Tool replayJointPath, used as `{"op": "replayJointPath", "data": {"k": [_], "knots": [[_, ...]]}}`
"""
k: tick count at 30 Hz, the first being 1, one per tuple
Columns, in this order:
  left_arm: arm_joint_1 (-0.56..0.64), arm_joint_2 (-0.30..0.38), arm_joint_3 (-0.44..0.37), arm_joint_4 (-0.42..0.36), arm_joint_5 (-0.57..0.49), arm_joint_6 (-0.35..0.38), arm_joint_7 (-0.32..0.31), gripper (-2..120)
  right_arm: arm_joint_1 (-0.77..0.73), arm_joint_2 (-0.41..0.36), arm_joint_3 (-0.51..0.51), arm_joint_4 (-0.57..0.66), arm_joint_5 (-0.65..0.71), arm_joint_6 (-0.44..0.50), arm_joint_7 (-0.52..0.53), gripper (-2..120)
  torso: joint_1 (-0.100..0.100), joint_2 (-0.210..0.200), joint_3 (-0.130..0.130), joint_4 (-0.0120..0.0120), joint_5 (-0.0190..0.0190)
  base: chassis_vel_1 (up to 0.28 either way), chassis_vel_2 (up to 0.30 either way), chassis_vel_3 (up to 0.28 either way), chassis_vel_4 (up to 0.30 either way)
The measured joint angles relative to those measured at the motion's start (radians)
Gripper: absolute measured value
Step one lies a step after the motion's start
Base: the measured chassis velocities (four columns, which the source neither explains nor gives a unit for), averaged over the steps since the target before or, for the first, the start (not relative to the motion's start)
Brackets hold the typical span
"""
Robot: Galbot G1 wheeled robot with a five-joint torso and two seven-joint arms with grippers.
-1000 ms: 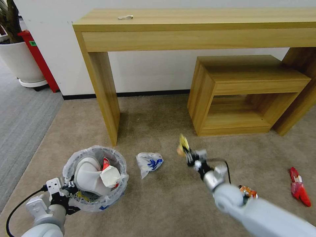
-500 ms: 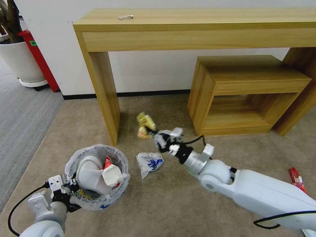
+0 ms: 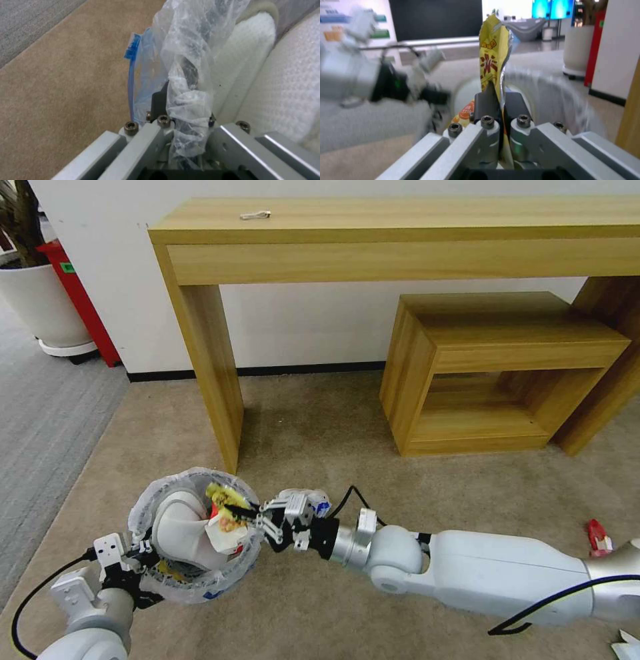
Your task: Pick up the trash bin and place the garbage on the floor into it.
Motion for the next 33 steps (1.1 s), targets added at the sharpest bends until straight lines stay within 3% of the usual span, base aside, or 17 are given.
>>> {"op": "replayJointPath", "data": {"k": [3,7,10,19,29,33], "knots": [[0.002,-0.005,0.000,-0.007,0.000,0.000,0.000,0,0.000,0.018,-0.016,-0.030,-0.012,0.000,0.017,0,0.000,0.000,0.000,0.0000,0.0000,0.000,0.000,0.000,0.000],[0.006,-0.011,0.001,-0.015,0.002,0.000,0.000,0,0.001,0.045,-0.036,-0.067,-0.019,0.000,0.031,10,0.000,0.000,0.000,0.0001,0.0001,0.000,0.000,0.000,0.000],[0.013,-0.014,0.000,-0.025,0.004,0.001,0.000,0,0.005,0.087,-0.057,-0.095,-0.023,-0.015,0.059,28,0.000,0.000,0.000,0.0001,0.0000,0.000,0.000,0.000,0.000],[0.014,-0.014,0.000,-0.026,0.005,0.002,0.000,0,0.000,0.098,-0.052,-0.085,-0.030,-0.018,0.083,57,0.000,0.000,0.000,0.0001,0.0001,0.000,0.000,0.000,0.000],[0.010,-0.018,0.003,-0.005,0.014,0.002,0.001,0,-0.063,0.069,0.084,-0.012,-0.005,-0.050,0.128,96,0.000,0.000,0.000,0.0001,0.0001,0.000,0.000,0.000,0.000],[0.011,-0.016,0.002,-0.003,0.015,0.002,0.001,0,-0.099,0.062,0.167,0.011,0.031,-0.089,0.177,100,0.000,0.000,0.000,0.0002,0.0001,0.000,0.000,0.000,0.000]]}}
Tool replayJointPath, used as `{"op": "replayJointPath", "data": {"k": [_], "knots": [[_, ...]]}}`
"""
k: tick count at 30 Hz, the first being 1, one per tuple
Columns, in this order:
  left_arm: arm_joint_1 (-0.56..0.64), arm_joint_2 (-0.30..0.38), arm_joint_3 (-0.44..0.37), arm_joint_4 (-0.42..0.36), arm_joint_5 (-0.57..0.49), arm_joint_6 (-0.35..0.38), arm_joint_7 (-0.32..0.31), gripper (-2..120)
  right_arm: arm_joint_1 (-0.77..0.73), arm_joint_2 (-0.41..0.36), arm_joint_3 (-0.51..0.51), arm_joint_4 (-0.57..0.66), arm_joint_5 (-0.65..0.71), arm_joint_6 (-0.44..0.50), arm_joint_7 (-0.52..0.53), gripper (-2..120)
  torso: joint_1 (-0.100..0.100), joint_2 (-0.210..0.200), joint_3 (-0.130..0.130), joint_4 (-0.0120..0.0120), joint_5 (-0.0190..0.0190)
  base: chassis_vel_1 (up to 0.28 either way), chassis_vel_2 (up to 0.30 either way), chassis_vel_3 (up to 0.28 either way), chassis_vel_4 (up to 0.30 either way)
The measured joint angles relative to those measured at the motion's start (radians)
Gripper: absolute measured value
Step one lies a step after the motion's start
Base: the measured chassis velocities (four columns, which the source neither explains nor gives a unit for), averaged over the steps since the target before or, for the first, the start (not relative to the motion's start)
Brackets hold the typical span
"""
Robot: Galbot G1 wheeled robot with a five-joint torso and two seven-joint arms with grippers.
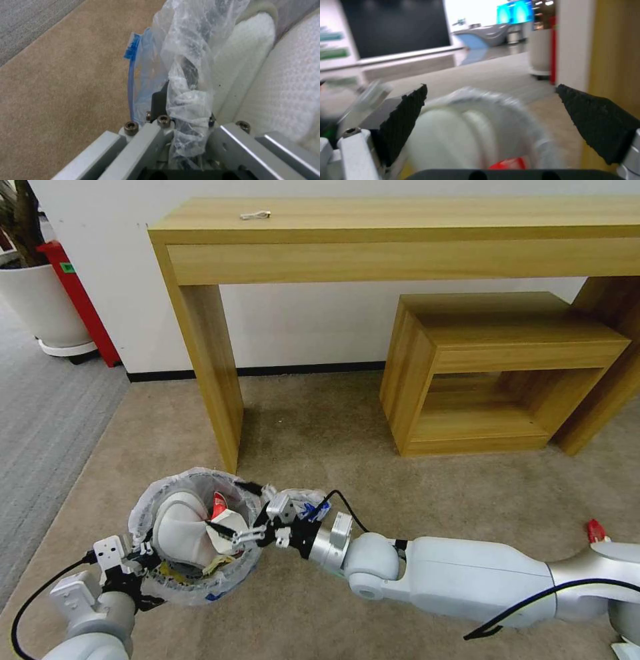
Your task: Pick up the trash bin and place the garbage on the floor into it.
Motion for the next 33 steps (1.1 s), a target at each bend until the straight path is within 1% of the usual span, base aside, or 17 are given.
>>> {"op": "replayJointPath", "data": {"k": [1,2,3,5,7,10,11,12,13,14,17,19,22,23,26,27,33], "knots": [[0.000,0.001,0.000,0.001,0.000,0.000,0.000,0,-0.013,-0.002,0.026,0.003,0.011,-0.015,0.017,100,0.000,0.000,0.000,0.0000,0.0000,0.000,0.000,0.000,0.000],[0.000,0.001,0.000,0.001,0.000,0.000,0.000,0,-0.013,-0.002,0.026,0.003,0.011,-0.015,0.017,100,0.000,0.000,0.000,0.0000,0.0000,0.000,0.000,0.000,0.000],[0.001,0.002,0.000,0.003,0.000,0.000,0.000,0,-0.031,-0.003,0.062,0.004,0.026,-0.035,0.048,100,0.000,0.000,0.000,-0.0001,0.0000,0.000,0.000,0.000,0.000],[0.000,0.002,0.000,0.006,0.001,0.000,0.000,0,-0.051,-0.006,0.101,-0.002,0.044,-0.066,0.091,100,0.000,0.000,0.000,0.0000,0.0001,0.000,0.000,0.000,0.000],[0.000,0.002,0.000,0.007,0.001,0.000,0.000,0,-0.058,-0.008,0.116,-0.007,0.053,-0.081,0.110,100,0.000,0.000,0.000,0.0000,0.0000,0.000,0.000,0.000,0.000],[-0.003,0.002,0.001,0.013,0.001,-0.001,0.001,0,-0.097,-0.017,0.164,-0.044,0.117,-0.131,0.184,100,0.000,0.000,0.000,-0.0001,0.0000,0.000,0.000,0.000,0.000],[-0.003,0.002,0.001,0.013,0.001,-0.001,0.001,0,-0.097,-0.017,0.164,-0.044,0.117,-0.131,0.184,100,0.000,0.000,0.000,-0.0001,0.0000,0.000,0.000,0.000,0.000],[-0.005,0.001,0.001,0.015,0.001,-0.001,0.001,0,-0.111,-0.013,0.173,-0.064,0.145,-0.143,0.216,100,0.000,0.000,0.000,-0.0001,0.0000,0.000,0.000,0.000,0.000],[-0.006,0.000,0.002,0.019,0.002,-0.001,0.002,0,-0.131,0.013,0.186,-0.111,0.235,-0.185,0.299,100,0.000,0.000,0.000,0.0000,0.0000,0.000,0.000,0.000,0.000],[-0.006,0.000,0.002,0.019,0.002,-0.001,0.002,0,-0.131,0.013,0.186,-0.111,0.235,-0.185,0.299,100,0.000,0.000,0.000,0.0000,0.0000,0.000,0.000,0.000,0.000],[-0.005,0.000,0.002,0.022,0.002,-0.002,0.002,0,-0.147,0.056,0.196,-0.181,0.322,-0.232,0.365,100,0.000,0.000,0.000,0.0000,0.0000,0.000,0.000,0.000,0.000],[-0.004,0.000,0.002,0.022,0.002,-0.004,0.002,0,-0.153,0.071,0.200,-0.203,0.341,-0.242,0.375,100,0.000,0.000,0.000,0.0000,0.0000,0.000,0.000,0.000,0.000],[0.000,0.001,0.000,0.025,0.002,-0.005,0.002,0,-0.178,0.125,0.214,-0.273,0.372,-0.260,0.400,100,0.000,0.000,0.000,0.0000,-0.0001,0.000,0.000,0.000,0.000],[0.000,0.001,0.000,0.025,0.002,-0.005,0.002,0,-0.178,0.125,0.214,-0.273,0.372,-0.260,0.400,100,0.000,0.000,0.000,0.0000,-0.0001,0.000,0.000,0.000,0.000],[0.002,0.000,0.000,0.027,0.003,-0.006,0.002,0,-0.202,0.172,0.217,-0.337,0.369,-0.271,0.412,100,0.000,0.000,0.000,0.0001,-0.0002,0.000,0.000,0.000,0.000],[0.002,0.000,0.000,0.027,0.003,-0.006,0.002,0,-0.202,0.172,0.217,-0.337,0.369,-0.271,0.412,100,0.000,0.000,0.000,0.0001,-0.0002,0.000,0.000,0.000,0.000],[0.002,0.000,0.000,0.035,0.003,-0.009,0.003,0,-0.216,0.219,0.203,-0.432,0.344,-0.273,0.403,100,0.000,0.000,0.000,-0.0001,-0.0002,0.000,0.000,0.000,0.000]]}}
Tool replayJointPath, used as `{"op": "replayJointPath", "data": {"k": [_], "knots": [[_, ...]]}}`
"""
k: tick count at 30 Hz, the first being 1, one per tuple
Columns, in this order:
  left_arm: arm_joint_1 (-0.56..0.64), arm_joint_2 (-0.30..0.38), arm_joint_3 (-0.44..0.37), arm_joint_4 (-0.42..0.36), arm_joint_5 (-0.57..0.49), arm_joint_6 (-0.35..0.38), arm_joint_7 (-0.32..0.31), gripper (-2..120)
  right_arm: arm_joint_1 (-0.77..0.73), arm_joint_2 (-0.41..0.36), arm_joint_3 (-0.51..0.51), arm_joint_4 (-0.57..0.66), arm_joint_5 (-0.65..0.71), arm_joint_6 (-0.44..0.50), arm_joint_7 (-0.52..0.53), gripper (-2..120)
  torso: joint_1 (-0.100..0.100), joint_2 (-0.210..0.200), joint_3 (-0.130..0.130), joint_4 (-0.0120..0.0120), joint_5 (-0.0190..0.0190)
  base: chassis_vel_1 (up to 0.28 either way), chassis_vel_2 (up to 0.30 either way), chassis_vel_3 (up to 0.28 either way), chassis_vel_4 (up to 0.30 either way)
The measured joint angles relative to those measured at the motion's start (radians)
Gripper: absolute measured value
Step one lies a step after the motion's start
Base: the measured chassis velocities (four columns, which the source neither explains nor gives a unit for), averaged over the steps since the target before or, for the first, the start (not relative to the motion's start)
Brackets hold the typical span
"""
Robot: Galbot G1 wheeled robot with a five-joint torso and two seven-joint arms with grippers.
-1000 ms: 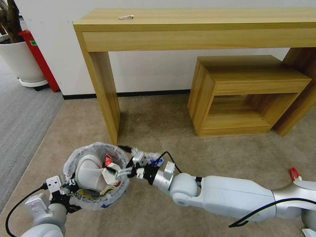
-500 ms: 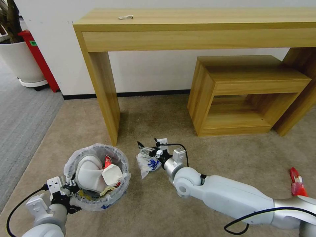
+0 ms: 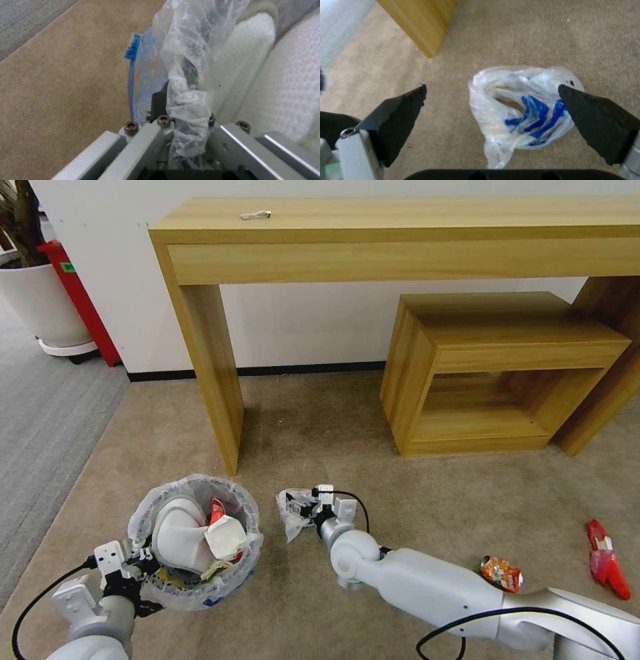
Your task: Pick up the trash bin and place the garbage on the floor into it.
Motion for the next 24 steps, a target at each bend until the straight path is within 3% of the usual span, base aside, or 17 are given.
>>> {"op": "replayJointPath", "data": {"k": [8,11,14,19,24], "knots": [[-0.007,-0.001,0.005,0.010,0.000,-0.002,0.000,0,0.022,-0.022,-0.045,-0.090,-0.180,-0.034,-0.058,100,0.000,0.000,0.000,0.0002,0.0002,0.000,0.000,0.000,0.000],[-0.015,0.001,0.009,0.015,-0.001,-0.003,0.001,0,0.052,-0.075,-0.113,-0.195,-0.379,0.019,-0.206,100,0.000,0.000,0.000,-0.0003,0.0002,0.000,0.000,0.000,0.000],[-0.016,0.000,0.011,0.015,-0.002,-0.006,0.002,0,0.063,-0.091,-0.142,-0.245,-0.445,0.038,-0.264,100,0.000,0.000,0.000,-0.0004,0.0000,0.000,0.000,0.000,0.000],[-0.014,-0.006,0.011,0.015,-0.001,-0.012,0.003,0,0.077,-0.065,-0.192,-0.336,-0.552,0.096,-0.328,100,0.000,0.000,0.000,-0.0001,0.0000,0.000,0.000,0.000,0.000],[-0.011,-0.014,0.011,0.012,-0.001,-0.017,0.005,0,0.082,-0.017,-0.212,-0.367,-0.577,0.112,-0.343,100,0.000,0.000,0.000,0.0003,0.0002,0.000,0.000,0.000,0.000]]}}
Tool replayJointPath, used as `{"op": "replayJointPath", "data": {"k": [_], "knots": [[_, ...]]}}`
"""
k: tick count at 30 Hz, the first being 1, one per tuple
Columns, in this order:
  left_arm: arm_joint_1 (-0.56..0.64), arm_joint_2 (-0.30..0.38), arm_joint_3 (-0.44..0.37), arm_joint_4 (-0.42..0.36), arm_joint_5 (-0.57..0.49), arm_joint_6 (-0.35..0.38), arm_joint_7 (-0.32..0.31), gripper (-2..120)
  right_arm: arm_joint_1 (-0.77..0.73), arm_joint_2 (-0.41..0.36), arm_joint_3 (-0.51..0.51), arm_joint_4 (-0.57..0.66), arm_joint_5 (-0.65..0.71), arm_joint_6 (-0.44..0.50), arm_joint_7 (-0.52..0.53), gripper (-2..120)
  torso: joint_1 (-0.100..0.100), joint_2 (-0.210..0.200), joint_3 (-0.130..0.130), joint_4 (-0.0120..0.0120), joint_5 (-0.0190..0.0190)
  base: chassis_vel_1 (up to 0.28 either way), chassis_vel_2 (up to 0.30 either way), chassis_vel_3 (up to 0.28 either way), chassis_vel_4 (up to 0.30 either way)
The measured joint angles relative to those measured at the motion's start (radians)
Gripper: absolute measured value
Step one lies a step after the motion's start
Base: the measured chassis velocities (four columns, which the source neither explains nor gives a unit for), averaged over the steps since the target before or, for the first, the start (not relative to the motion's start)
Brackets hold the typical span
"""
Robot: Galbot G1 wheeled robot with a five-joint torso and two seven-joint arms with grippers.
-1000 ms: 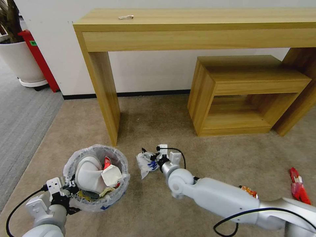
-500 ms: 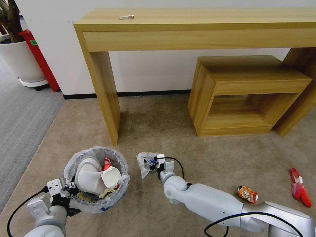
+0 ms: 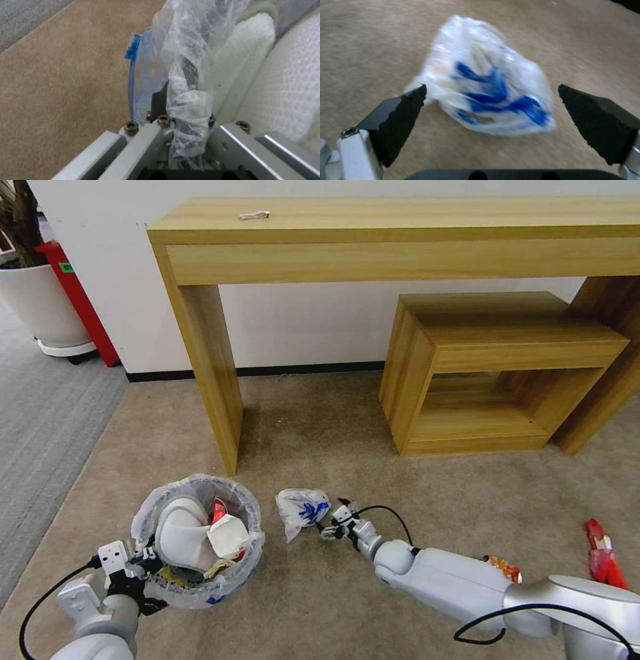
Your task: Pick up the trash bin and place the garbage on the floor into it.
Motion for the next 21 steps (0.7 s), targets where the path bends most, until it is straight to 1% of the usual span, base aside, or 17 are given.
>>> {"op": "replayJointPath", "data": {"k": [1,3,5,9,13,17,18,21], "knots": [[0.000,0.000,0.000,0.000,0.000,0.000,0.000,0,0.000,0.000,0.000,0.000,0.000,0.000,0.000,100,0.000,0.000,0.000,0.0000,0.0000,0.000,0.000,0.000,0.000],[0.001,-0.007,0.001,-0.002,0.001,-0.003,0.001,0,0.015,0.042,-0.021,-0.049,-0.042,0.019,-0.029,100,0.000,0.000,0.000,-0.0001,-0.0003,0.000,0.000,0.000,0.000],[0.001,-0.008,0.001,-0.003,0.001,-0.004,0.001,0,0.018,0.049,-0.024,-0.059,-0.048,0.023,-0.034,100,0.000,0.000,0.000,-0.0001,-0.0002,0.000,0.000,0.000,0.000],[0.003,-0.014,0.002,-0.004,0.005,-0.012,0.004,0,0.038,0.098,-0.035,-0.152,-0.094,0.047,-0.074,100,0.000,0.000,0.000,-0.0002,-0.0001,0.000,0.000,0.000,0.000],[0.005,-0.018,0.003,-0.003,0.006,-0.016,0.006,0,0.041,0.120,-0.035,-0.199,-0.114,0.056,-0.087,100,0.000,0.000,0.000,-0.0002,-0.0002,0.000,0.000,0.000,0.000],[0.012,-0.018,0.002,-0.007,0.007,-0.023,0.011,0,0.042,0.163,-0.025,-0.308,-0.146,0.078,-0.125,100,0.000,0.000,0.000,-0.0003,-0.0002,0.000,0.000,0.000,0.000],[0.012,-0.018,0.002,-0.007,0.007,-0.023,0.011,0,0.042,0.163,-0.025,-0.308,-0.146,0.078,-0.125,100,0.000,0.000,0.000,-0.0003,-0.0002,0.000,0.000,0.000,0.000],[0.015,-0.020,0.003,-0.010,0.006,-0.027,0.012,0,0.040,0.194,-0.012,-0.380,-0.165,0.100,-0.147,99,0.000,0.000,0.000,-0.0001,-0.0001,0.000,0.000,0.000,0.000]]}}
